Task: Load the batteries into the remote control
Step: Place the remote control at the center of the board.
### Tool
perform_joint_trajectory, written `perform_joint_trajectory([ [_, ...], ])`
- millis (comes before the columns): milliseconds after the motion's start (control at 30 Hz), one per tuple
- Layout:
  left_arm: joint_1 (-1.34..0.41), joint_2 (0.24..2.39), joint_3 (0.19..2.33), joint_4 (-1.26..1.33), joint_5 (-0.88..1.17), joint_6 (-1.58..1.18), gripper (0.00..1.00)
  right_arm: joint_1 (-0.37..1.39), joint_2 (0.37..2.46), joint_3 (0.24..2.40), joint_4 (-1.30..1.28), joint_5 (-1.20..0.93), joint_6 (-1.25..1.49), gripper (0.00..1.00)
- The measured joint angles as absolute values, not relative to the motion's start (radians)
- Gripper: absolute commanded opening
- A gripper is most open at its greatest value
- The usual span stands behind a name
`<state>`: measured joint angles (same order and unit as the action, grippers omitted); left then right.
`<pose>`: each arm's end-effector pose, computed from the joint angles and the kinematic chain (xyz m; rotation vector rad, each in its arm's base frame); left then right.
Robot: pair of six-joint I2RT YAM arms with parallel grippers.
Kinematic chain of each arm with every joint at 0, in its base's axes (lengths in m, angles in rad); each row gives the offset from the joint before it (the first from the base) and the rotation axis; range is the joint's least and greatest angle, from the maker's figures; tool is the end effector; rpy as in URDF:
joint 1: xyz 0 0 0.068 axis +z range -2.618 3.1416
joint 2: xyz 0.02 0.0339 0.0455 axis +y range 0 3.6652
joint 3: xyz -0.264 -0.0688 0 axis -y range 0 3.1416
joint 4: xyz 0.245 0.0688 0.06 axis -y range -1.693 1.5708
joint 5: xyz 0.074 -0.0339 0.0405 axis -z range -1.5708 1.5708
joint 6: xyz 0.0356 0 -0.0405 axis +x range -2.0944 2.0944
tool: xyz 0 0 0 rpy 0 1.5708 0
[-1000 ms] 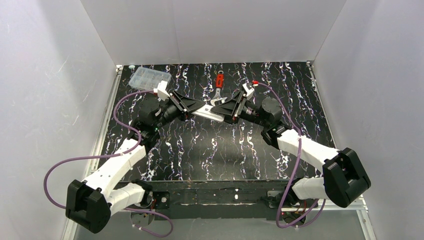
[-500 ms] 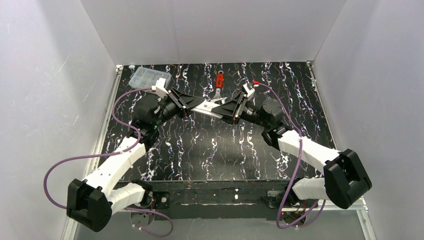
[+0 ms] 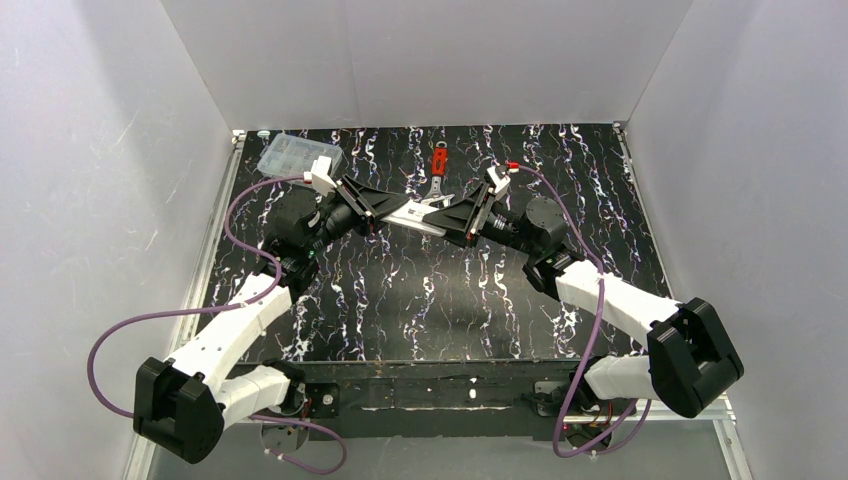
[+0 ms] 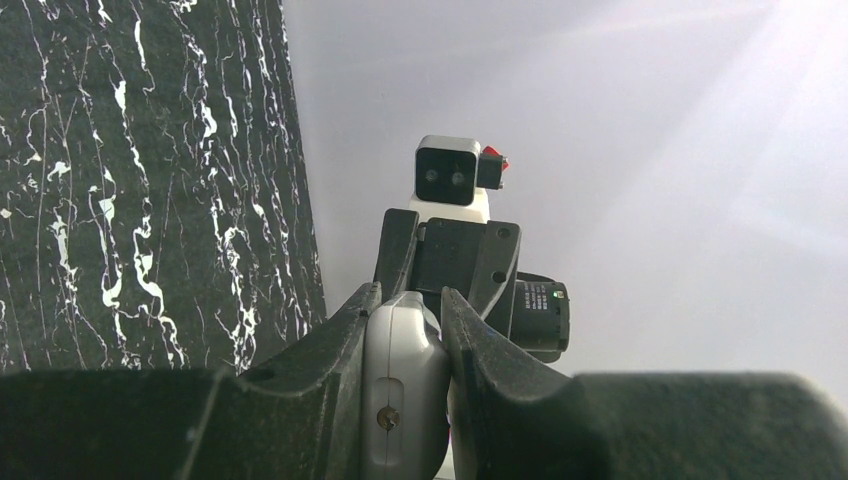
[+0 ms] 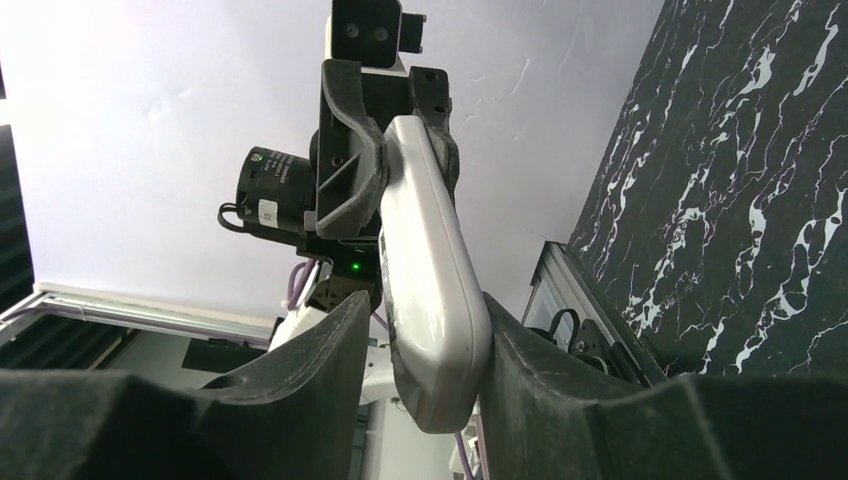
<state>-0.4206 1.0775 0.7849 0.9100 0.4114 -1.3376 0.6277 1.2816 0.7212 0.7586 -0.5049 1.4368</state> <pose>0.2076 -0.1085 0.3945 -0.0879 1.1773 -1.7781 0.2224 0.1826 0.3078 0.1741 1.7444 1.9736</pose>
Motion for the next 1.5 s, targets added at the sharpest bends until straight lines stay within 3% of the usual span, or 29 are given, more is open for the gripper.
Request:
perform_joint_trajectory([
  [233, -0.42, 1.077, 0.785, 0.924, 0.413, -1.349, 0.0, 0.627, 1.29, 0.722, 0.766, -0.51, 1.465, 0.22],
  [367, -0.418, 1.079, 0.785, 0.927, 0.418, -1.35, 0.13, 0.627, 1.297, 0.722, 0.778, -0.516, 1.469, 0.01],
  [467, -0.416, 1.079, 0.785, 0.926, 0.419, -1.35, 0.25, 0.624, 1.298, 0.73, 0.762, -0.522, 1.456, 0.01],
  [600, -0.414, 1.079, 0.787, 0.918, 0.417, -1.347, 0.51, 0.623, 1.287, 0.766, 0.69, -0.523, 1.399, 0.01],
  [667, -0.414, 1.081, 0.788, 0.903, 0.418, -1.345, 0.79, 0.625, 1.259, 0.773, 0.64, -0.516, 1.344, 0.01],
  [733, -0.414, 1.081, 0.793, 0.888, 0.418, -1.337, 0.98, 0.624, 1.228, 0.773, 0.588, -0.496, 1.297, 0.01],
  [967, -0.414, 1.069, 0.836, 0.733, 0.411, -1.274, 0.98, 0.622, 1.058, 0.788, 0.252, -0.318, 1.014, 0.01],
  [1167, -0.413, 1.029, 1.003, 0.335, 0.376, -1.069, 0.98, 0.622, 1.031, 0.942, -0.154, 0.027, 0.604, 0.01],
  [1300, -0.413, 0.992, 1.128, 0.087, 0.314, -0.924, 0.98, 0.622, 1.139, 1.042, -0.355, 0.262, 0.391, 0.01],
  [1500, -0.413, 0.956, 1.157, -0.115, 0.255, -0.808, 0.98, 0.621, 1.49, 1.265, -0.67, 0.527, 0.29, 0.01],
])
